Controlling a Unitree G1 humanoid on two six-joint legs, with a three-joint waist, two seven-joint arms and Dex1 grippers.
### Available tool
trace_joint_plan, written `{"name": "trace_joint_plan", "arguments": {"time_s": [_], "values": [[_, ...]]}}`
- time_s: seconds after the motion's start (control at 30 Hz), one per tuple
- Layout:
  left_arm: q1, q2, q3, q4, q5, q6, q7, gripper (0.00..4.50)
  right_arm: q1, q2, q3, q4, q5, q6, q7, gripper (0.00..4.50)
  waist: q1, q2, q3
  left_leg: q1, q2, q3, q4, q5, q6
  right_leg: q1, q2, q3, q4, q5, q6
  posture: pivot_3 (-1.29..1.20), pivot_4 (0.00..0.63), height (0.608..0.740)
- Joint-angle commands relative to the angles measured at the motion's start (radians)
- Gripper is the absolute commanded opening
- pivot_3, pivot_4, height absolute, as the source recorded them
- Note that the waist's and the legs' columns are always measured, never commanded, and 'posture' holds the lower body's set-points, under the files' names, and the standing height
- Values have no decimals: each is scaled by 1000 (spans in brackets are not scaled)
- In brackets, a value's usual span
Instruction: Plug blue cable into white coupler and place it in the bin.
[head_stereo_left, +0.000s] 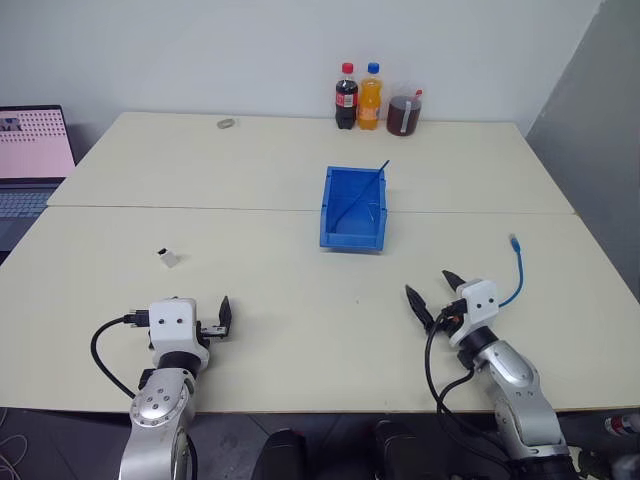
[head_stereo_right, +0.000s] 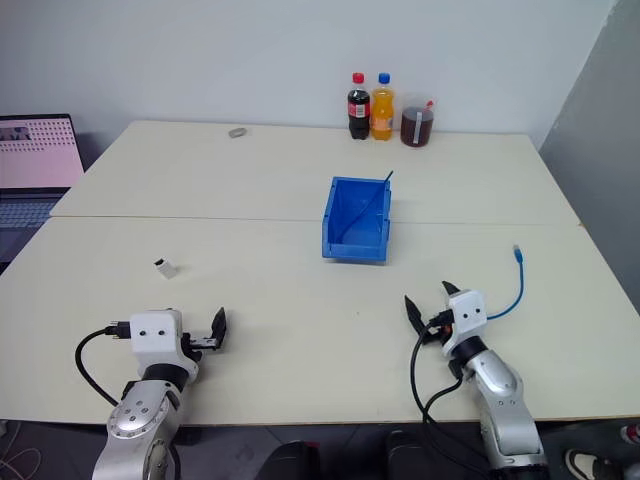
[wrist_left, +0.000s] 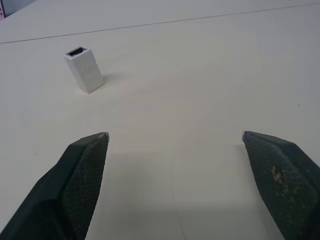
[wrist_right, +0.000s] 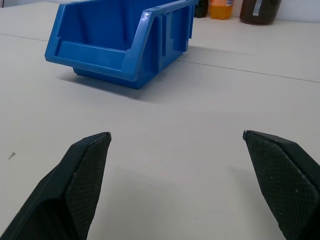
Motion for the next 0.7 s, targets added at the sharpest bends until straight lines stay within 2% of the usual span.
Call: {"name": "trace_joint_plan", "arguments": {"time_s": [0.03,0.47,0.6,0.7], "values": [[5,5,-7,-41,9,-22,-3,4500,-9,-2,-4,-32,7,-23,6,4494,0,0,0,0,0,0,0,0,0,0,0,0,0,0,0,0,150,740],[16,14,-3,-31,18,7,-3,4500,-1,-7,9,-42,5,-20,18,4494,0,0,0,0,0,0,0,0,0,0,0,0,0,0,0,0,150,740],[38,51,-21,-79,-124,-34,-189,4500,10,-9,8,-65,-4,-37,10,4494,0,0,0,0,0,0,0,0,0,0,0,0,0,0,0,0,150,740],[9,156,-98,-111,-130,-14,-334,4500,30,-26,-17,-121,-4,-24,-3,4494,1,0,0,0,0,0,0,0,0,0,0,0,0,0,-1,0,150,740]]}}
